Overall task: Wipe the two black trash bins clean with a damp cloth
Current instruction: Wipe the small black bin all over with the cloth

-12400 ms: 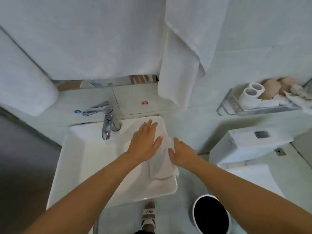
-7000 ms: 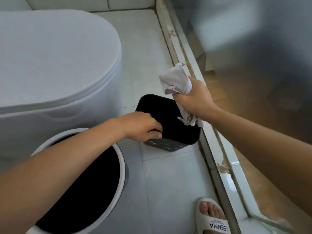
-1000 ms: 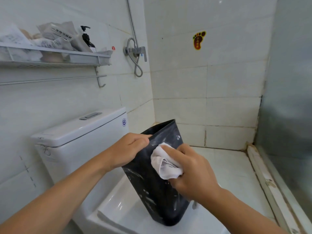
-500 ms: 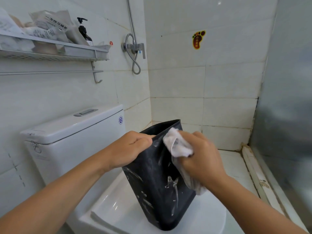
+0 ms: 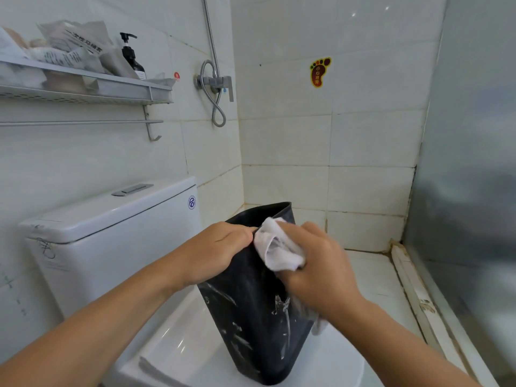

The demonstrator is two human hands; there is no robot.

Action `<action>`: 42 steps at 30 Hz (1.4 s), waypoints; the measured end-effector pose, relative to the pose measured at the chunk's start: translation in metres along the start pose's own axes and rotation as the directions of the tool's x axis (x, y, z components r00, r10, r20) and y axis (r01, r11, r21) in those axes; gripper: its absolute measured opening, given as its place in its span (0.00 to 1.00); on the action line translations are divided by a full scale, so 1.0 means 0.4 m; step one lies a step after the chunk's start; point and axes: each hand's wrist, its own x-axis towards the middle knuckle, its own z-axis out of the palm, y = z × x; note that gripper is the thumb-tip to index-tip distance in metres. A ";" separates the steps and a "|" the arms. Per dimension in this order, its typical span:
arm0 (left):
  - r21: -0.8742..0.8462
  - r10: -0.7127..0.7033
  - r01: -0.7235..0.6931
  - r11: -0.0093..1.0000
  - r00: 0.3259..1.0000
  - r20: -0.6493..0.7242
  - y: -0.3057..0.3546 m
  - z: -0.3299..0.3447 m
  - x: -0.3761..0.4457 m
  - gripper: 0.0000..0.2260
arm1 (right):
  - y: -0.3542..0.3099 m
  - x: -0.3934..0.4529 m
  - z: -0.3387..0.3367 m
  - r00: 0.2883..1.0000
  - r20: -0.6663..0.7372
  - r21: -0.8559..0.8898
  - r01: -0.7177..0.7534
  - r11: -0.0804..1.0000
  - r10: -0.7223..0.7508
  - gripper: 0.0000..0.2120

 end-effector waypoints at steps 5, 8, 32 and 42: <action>-0.033 -0.058 0.058 0.998 0.998 -0.016 -0.006 -0.007 -0.005 0.23 | -0.012 -0.007 -0.001 0.996 0.049 0.073 0.065 0.995 -0.069 0.21; -0.009 -0.056 0.056 0.998 0.998 0.003 -0.002 -0.002 0.001 0.23 | 0.003 0.009 0.012 0.998 -0.030 0.023 -0.062 0.998 0.063 0.18; -0.019 -0.046 0.045 0.999 0.997 -0.061 -0.007 0.004 0.012 0.18 | -0.062 -0.064 0.034 0.998 0.052 0.076 -0.037 0.996 0.033 0.35; -0.027 -0.061 0.059 0.998 0.995 -0.078 -0.013 -0.006 0.000 0.16 | -0.047 -0.041 0.076 0.999 -0.031 -0.093 -0.011 0.996 0.008 0.23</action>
